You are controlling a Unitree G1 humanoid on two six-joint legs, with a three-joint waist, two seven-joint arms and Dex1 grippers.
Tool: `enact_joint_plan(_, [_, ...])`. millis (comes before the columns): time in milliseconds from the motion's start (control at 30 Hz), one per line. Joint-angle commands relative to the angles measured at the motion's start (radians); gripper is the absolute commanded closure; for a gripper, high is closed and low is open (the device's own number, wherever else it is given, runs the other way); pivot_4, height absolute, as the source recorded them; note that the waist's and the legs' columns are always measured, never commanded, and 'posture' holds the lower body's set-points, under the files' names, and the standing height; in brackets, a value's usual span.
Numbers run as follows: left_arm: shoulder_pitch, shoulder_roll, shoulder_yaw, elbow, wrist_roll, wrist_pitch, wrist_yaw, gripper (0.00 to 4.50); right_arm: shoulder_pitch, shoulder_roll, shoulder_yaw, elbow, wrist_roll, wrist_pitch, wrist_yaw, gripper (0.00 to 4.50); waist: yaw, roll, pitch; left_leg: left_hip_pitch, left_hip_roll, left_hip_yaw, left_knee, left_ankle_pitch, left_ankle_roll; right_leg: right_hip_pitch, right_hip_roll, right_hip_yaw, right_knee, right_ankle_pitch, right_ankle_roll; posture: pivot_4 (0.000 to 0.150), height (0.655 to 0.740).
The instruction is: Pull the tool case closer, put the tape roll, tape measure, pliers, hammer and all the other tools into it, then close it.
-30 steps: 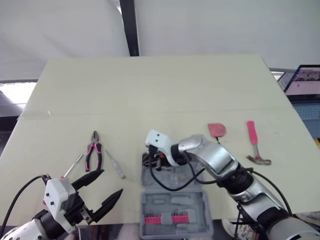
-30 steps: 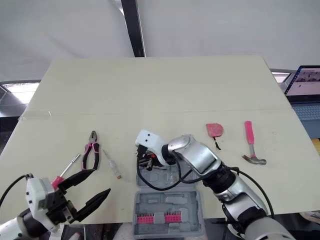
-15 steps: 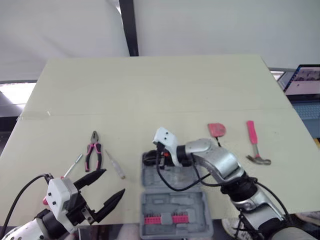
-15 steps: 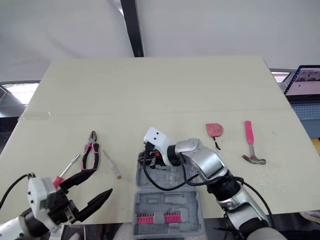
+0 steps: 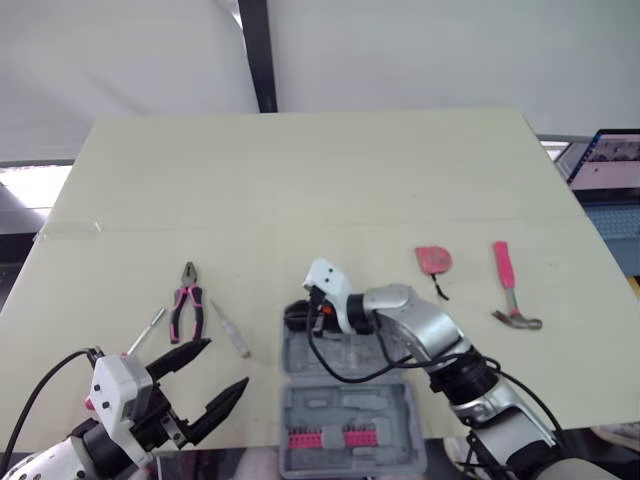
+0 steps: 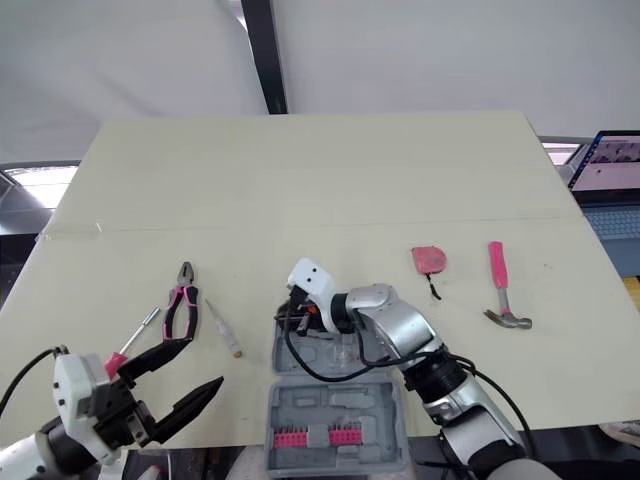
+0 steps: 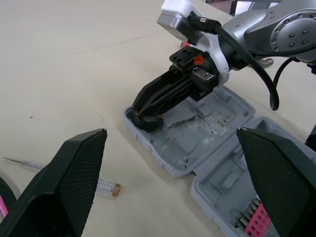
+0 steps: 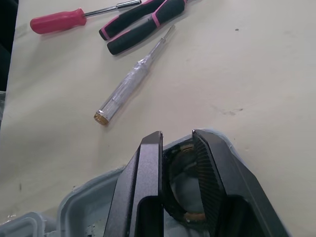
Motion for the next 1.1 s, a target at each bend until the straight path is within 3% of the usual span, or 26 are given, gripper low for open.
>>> enact_joint_plan(33, [0.022, -0.001, 0.019, -0.024, -0.008, -0.019, -0.010, 0.00, -0.013, 0.009, -0.010, 0.007, -0.007, -0.038, 0.011, 3.50, 0.000, 0.000, 0.000, 0.000, 0.000, 0.000, 0.000, 0.000, 0.000, 0.000, 0.000, 0.000, 0.000, 0.000, 0.000, 0.150, 0.7400])
enact_joint_plan(633, [0.032, 0.003, 0.029, -0.023, -0.007, -0.032, -0.024, 0.00, 0.027, -0.001, 0.025, 0.040, -0.081, -0.139, 0.026, 3.50, 0.000, 0.000, 0.000, 0.000, 0.000, 0.000, 0.000, 0.000, 0.000, 0.000, 0.000, 0.000, 0.000, 0.000, 0.000, 0.150, 0.7400])
enact_joint_plan(800, [0.013, 0.004, 0.020, -0.029, -0.016, -0.024, -0.011, 0.00, -0.007, -0.003, -0.053, -0.080, -0.015, -0.045, 0.018, 3.50, 0.001, 0.000, 0.000, 0.000, 0.000, 0.000, 0.000, 0.000, 0.000, 0.000, 0.000, 0.000, 0.000, 0.000, 0.000, 0.150, 0.7400])
enact_joint_plan(933, [-0.005, 0.010, 0.018, -0.033, -0.032, 0.004, 0.009, 0.00, 0.001, -0.103, -0.165, -0.302, 0.104, 0.154, 0.046, 3.50, 0.004, 0.000, 0.000, -0.001, 0.000, 0.000, 0.000, 0.000, 0.000, 0.000, 0.000, 0.000, 0.000, 0.000, 0.000, 0.150, 0.7400])
enact_joint_plan(1100, [0.038, -0.001, 0.036, 0.005, -0.012, -0.019, -0.022, 0.00, 0.117, -0.386, -0.381, -0.500, 0.269, 0.362, 0.122, 3.50, 0.031, -0.001, 0.000, -0.001, -0.001, 0.000, 0.000, -0.001, 0.001, 0.002, 0.000, 0.000, -0.003, 0.000, 0.000, 0.150, 0.7400])
